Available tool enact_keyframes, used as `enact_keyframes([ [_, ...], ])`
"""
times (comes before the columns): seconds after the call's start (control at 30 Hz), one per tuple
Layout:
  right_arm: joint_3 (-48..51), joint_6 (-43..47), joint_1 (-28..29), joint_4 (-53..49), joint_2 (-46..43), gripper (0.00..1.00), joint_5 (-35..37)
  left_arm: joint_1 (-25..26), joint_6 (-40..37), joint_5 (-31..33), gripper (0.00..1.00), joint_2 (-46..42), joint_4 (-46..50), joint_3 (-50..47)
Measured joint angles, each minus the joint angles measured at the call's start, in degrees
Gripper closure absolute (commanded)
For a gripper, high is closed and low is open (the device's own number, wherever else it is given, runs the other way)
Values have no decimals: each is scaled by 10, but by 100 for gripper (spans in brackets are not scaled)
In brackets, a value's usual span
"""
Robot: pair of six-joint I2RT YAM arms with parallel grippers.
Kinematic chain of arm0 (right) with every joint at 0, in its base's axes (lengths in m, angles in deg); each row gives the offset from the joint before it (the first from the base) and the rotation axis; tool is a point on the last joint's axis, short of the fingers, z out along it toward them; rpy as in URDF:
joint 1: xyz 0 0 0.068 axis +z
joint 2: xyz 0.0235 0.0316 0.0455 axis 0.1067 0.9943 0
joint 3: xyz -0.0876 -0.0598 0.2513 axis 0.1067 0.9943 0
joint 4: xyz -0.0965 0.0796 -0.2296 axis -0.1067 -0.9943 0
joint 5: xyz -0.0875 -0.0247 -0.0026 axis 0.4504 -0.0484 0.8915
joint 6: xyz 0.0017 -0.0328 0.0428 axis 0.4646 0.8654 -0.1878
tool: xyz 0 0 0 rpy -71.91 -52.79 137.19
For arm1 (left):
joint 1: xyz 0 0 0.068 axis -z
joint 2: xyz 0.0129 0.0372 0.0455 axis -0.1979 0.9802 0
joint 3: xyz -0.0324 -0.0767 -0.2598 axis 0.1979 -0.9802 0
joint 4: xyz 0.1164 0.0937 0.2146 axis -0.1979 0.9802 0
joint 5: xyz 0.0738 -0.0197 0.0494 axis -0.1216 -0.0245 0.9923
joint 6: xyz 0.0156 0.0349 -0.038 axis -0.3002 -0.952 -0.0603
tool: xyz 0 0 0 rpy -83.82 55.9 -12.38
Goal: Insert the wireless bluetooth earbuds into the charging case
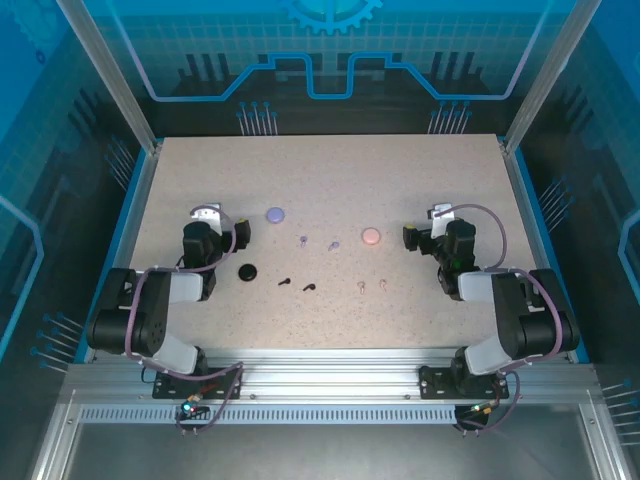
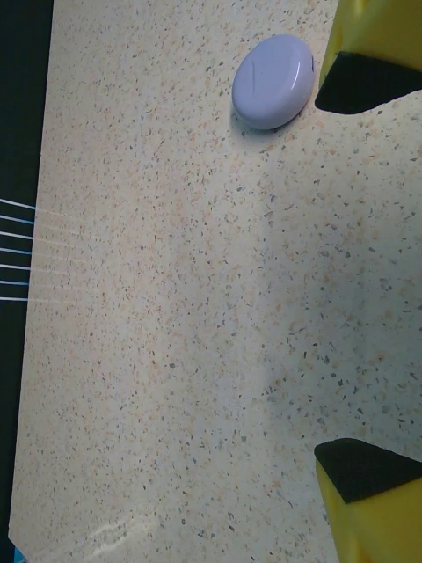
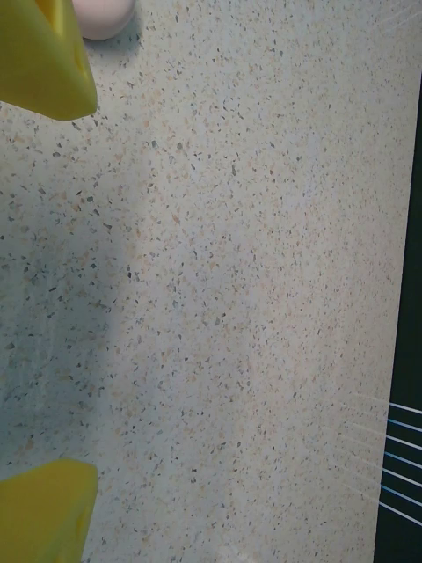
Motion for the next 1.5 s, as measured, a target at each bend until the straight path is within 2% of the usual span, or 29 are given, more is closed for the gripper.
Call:
enact_keyframes([
  [0.87, -1, -1, -3, -4, 0, 0, 3, 0, 0, 2, 1, 0, 1, 0],
  [1.07, -71, -30, -2, -176, -83, 0, 62, 0, 11, 42, 1, -51, 99, 21],
  [1.23, -180, -129, -3, -328, -150, 0, 109, 0, 40, 60, 1, -126, 214, 83],
  [1.37, -215, -192, -14, -425, -169, 0, 93, 0, 95, 39, 1, -177, 327, 155],
  [1.5, -260, -213, -11, -538, -137, 0, 30, 13, 165, -7, 1, -225, 403, 195],
])
